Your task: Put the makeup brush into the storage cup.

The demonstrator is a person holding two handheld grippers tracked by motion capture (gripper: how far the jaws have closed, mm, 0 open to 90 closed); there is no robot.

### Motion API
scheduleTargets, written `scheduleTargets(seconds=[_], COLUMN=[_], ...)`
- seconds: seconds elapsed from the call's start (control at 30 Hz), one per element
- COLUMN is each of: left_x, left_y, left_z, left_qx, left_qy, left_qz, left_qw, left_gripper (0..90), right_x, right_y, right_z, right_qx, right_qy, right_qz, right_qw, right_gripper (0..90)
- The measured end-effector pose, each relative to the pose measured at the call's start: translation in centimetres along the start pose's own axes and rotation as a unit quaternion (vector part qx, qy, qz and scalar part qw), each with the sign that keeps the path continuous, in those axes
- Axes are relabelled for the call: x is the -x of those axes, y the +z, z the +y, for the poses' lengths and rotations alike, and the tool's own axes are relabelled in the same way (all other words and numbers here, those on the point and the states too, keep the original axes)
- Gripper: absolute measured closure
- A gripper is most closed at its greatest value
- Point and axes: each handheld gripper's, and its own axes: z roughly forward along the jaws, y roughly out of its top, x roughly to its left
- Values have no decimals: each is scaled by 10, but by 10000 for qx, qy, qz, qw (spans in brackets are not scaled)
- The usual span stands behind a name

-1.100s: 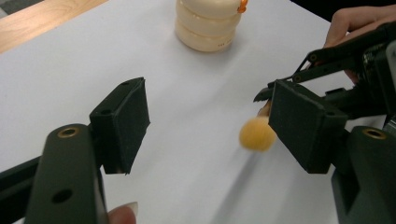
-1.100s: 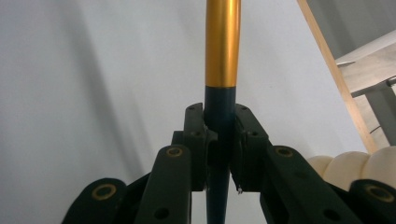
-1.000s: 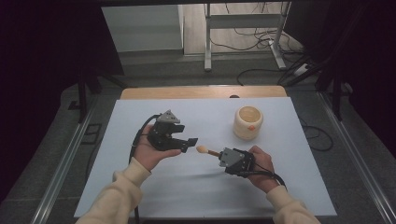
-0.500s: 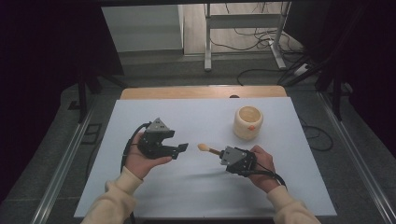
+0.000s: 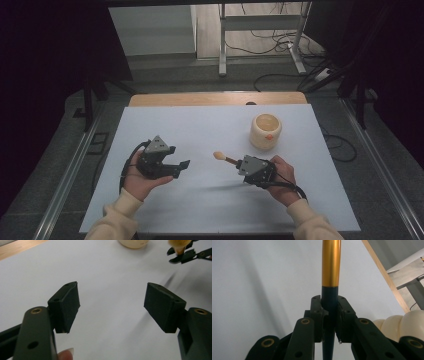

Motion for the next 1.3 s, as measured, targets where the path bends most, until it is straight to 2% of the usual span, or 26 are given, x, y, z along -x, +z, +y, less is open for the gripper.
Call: scheduleTargets(seconds=[0.33, 0.53, 0.83, 1.1, 1.3], left_x=[-9, -18, -29, -31, -30], left_y=[-3, -4, 0, 1, 0], left_z=[-25, -42, -71, -81, -86], left_qx=[-60, -141, -406, -512, -560], left_qy=[41, -138, -328, -351, -334], left_qz=[149, 235, 348, 389, 418], left_qw=[9999, 9995, 9980, 9973, 9970], left_gripper=[285, 281, 266, 249, 242], right_x=[2, 3, 6, 10, 16], right_y=[-3, -5, -8, -11, -15], right_z=[0, -1, -1, -2, -3], right_qx=[37, 95, 211, 311, 506], right_qy=[77, 130, 277, 460, 685], right_qz=[-37, -76, -98, -177, -181], right_qw=[10000, 9998, 9993, 9983, 9962], right_gripper=[785, 785, 786, 785, 786])
